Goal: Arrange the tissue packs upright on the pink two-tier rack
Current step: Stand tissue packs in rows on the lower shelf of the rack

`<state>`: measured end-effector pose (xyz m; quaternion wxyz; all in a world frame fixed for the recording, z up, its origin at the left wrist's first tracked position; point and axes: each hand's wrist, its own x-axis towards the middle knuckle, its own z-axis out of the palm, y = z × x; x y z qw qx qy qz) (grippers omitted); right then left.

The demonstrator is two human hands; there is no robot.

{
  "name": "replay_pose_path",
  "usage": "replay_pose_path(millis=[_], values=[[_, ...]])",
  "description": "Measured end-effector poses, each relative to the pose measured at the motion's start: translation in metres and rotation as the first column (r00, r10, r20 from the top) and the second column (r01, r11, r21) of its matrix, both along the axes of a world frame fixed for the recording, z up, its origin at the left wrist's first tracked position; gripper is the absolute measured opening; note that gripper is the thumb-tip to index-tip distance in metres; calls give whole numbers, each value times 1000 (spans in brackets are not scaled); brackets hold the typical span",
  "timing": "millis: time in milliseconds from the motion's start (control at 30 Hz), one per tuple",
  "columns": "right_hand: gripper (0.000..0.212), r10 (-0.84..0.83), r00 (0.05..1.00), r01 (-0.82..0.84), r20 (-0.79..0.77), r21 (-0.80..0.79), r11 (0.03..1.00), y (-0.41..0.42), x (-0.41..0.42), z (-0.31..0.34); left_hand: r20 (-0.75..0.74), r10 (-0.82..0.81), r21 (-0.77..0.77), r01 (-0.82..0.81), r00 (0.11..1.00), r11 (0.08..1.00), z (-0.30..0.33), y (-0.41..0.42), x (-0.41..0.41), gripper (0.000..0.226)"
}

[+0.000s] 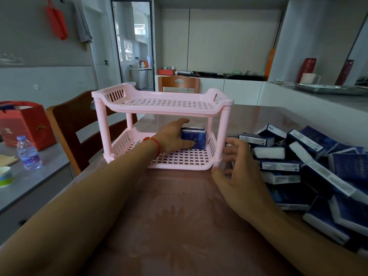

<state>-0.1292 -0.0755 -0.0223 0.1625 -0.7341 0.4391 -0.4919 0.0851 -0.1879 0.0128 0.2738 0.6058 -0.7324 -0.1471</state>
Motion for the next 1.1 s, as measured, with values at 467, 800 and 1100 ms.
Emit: replay_pose_path(millis=[467, 800, 1100], values=[[25, -460, 812, 301, -361, -416, 858, 16, -56, 49, -54, 22, -528, -47, 998, 848, -1, 155, -34, 17], [26, -450, 762, 367, -465, -262, 893, 8, -76, 51, 15, -113, -449, 107, 994, 887, -18, 181, -47, 27], [13, 274, 961, -275, -29, -2, 962, 36, -64, 64, -390, -305, -267, 211, 869, 940, -15, 189, -64, 68]])
